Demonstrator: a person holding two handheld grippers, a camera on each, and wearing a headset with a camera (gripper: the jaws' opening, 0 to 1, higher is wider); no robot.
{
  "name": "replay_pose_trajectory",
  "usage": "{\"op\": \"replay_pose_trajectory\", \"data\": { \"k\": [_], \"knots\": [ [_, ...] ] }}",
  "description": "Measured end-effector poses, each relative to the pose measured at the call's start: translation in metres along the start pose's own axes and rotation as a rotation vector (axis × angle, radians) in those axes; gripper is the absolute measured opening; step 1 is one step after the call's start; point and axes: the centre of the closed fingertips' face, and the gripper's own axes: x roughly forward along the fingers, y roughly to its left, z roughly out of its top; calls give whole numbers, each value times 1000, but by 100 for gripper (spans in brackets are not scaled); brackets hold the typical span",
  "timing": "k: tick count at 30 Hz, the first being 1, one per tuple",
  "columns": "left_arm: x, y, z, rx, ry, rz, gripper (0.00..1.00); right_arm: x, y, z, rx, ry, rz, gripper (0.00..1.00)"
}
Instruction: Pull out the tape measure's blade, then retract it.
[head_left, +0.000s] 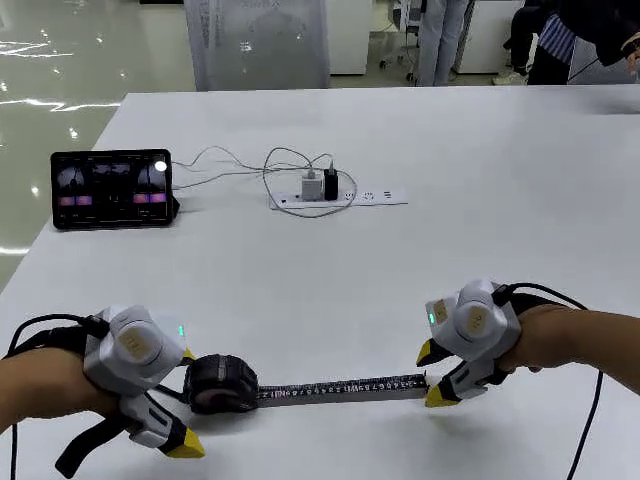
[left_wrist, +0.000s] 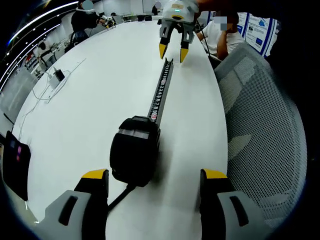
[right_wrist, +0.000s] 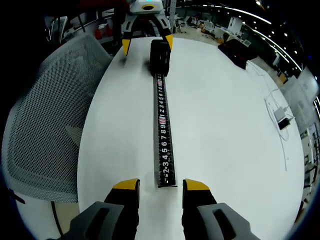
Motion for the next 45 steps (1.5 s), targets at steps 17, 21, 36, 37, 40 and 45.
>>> {"op": "replay_pose_trajectory", "data": {
  "k": [17,21,36,37,40,45],
  "knots": [
    [-20,10,11,-222,-186,107,99,-23,-7,-5,174,-100,-111,53],
    [-34,23,15,-327,-293,165,99,-30,-8,-6,221,-135,-142,57],
    [-70,37,4,-565,-549,369,99,-57,-8,-18,503,-352,-295,70],
    [-69,35,2,-582,-545,366,99,-57,-6,-19,526,-366,-291,73],
    [-67,35,-11,-604,-505,418,99,-62,-1,-25,548,-379,-322,77],
    [-72,27,-18,-569,-514,448,99,-73,8,-34,604,-452,-385,77]
  ]
}}
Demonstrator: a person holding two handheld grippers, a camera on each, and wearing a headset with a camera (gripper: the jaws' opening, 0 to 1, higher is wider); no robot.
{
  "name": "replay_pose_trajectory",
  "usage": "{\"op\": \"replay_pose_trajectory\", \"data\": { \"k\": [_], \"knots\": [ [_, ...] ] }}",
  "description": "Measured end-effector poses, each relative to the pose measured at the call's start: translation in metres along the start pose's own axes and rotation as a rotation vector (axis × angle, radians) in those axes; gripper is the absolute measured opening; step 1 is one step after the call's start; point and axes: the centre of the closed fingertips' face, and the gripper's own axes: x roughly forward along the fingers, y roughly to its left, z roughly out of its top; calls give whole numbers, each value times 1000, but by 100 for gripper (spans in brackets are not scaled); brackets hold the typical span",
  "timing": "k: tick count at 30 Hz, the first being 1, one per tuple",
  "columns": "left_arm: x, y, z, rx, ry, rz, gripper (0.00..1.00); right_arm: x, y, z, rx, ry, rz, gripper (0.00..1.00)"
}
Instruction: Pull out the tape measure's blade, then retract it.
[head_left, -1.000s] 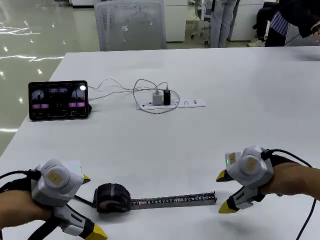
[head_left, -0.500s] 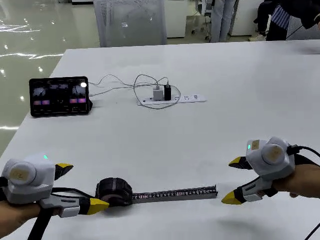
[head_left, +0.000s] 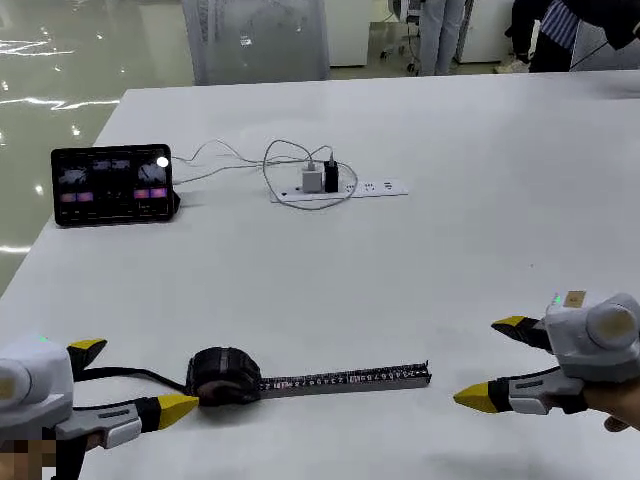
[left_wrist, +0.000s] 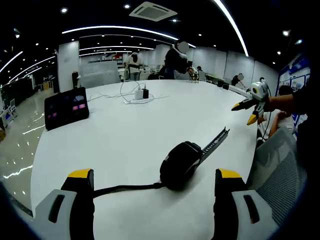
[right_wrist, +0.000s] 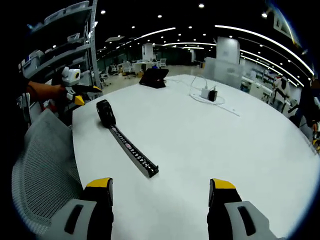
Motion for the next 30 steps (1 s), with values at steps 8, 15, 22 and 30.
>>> {"op": "replay_pose_trajectory", "data": {
  "k": [8,15,22,30],
  "knots": [
    [-22,10,-1,-40,-63,37,99,-22,5,-15,36,-35,-77,83],
    [-28,12,-11,-1,-40,34,99,-38,0,-26,92,-91,-124,86],
    [-24,2,-11,18,-44,14,99,-46,7,-35,82,-78,-136,97],
    [-24,-4,-20,45,-19,3,99,-50,12,-48,91,-30,-121,99]
  ]
}}
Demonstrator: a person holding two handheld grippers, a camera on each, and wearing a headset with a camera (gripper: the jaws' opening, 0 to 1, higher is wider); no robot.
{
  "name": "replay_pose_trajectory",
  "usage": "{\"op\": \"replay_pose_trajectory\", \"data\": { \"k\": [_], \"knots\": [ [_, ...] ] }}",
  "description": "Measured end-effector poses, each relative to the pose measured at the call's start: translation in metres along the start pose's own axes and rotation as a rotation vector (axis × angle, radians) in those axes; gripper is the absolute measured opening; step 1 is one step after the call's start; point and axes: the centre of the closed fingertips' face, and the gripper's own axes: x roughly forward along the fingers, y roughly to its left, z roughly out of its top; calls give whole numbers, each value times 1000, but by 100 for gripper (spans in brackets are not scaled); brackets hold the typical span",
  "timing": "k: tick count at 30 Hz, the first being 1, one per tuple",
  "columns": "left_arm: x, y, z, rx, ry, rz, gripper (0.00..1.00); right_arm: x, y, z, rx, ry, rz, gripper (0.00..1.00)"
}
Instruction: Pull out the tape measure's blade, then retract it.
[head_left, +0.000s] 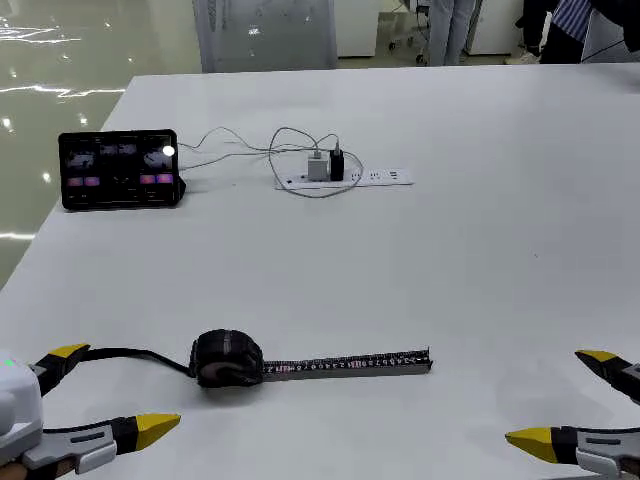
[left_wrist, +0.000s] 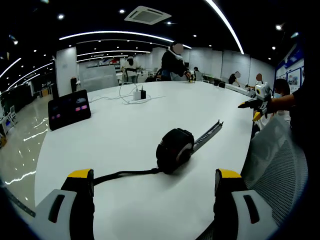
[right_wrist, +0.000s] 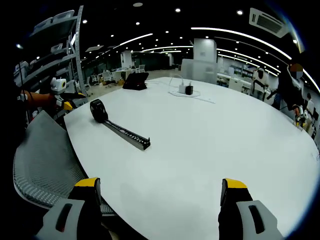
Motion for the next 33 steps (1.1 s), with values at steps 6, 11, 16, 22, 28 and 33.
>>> {"op": "replay_pose_trajectory", "data": {
  "k": [6,11,16,22,28,33],
  "knots": [
    [0,0,0,-8,-2,1,99,-2,1,-4,-14,24,11,99],
    [1,-3,0,-28,-13,-10,99,-1,0,2,-37,15,18,99],
    [3,-2,-4,-24,12,-7,99,3,1,4,-66,32,27,99],
    [10,-11,4,-27,12,-26,99,8,3,1,-107,84,47,99],
    [21,-25,13,-14,18,-49,99,11,4,7,-133,101,63,99],
    [34,-35,17,-32,44,-57,99,15,4,14,-167,109,83,99]
  ]
}}
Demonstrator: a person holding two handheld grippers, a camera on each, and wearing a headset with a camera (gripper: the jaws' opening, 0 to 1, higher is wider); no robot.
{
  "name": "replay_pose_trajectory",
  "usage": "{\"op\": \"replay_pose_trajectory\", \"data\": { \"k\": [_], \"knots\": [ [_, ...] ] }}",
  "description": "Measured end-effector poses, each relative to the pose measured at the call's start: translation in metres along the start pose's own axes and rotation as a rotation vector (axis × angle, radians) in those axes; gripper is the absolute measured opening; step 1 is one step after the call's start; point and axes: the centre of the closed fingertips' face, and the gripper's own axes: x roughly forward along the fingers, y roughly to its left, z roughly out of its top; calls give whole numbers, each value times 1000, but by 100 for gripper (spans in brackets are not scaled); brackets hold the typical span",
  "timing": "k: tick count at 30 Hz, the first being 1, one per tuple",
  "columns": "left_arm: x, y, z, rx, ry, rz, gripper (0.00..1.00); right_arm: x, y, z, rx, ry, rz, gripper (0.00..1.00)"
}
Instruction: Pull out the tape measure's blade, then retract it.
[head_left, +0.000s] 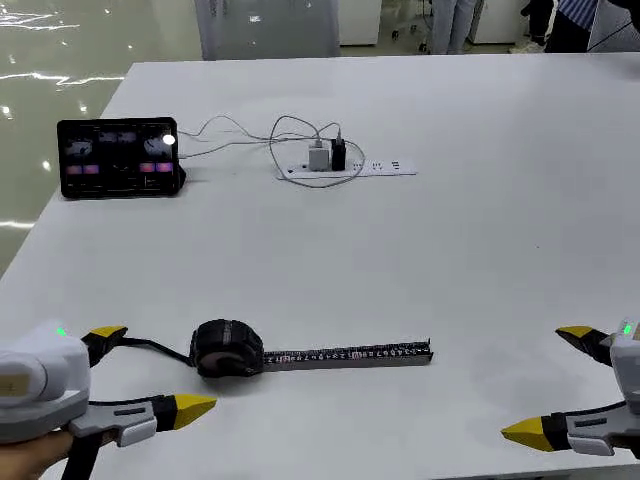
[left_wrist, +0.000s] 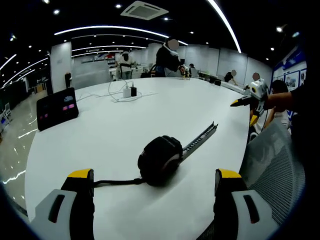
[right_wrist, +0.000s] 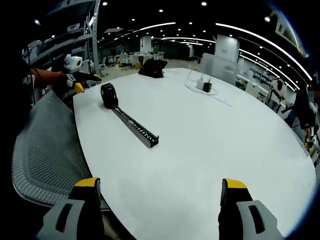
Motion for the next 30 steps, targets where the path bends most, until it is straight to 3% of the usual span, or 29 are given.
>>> {"op": "replay_pose_trajectory", "data": {
  "k": [3,7,11,14,19,23,30],
  "knots": [
    [10,-6,0,-19,7,-6,99,3,-1,3,-22,10,9,99],
    [19,-12,-1,9,27,10,99,6,0,8,-44,22,26,99],
    [28,-17,9,42,21,15,99,10,1,11,-91,41,42,99],
    [35,-22,16,54,31,-14,99,12,1,13,-106,49,52,99],
    [47,-23,33,33,12,0,99,16,1,18,-136,65,75,99],
    [55,-23,41,-4,31,1,99,19,-2,20,-164,82,87,99],
    [65,-16,54,2,73,17,99,23,-9,29,-209,73,96,99]
  ]
}}
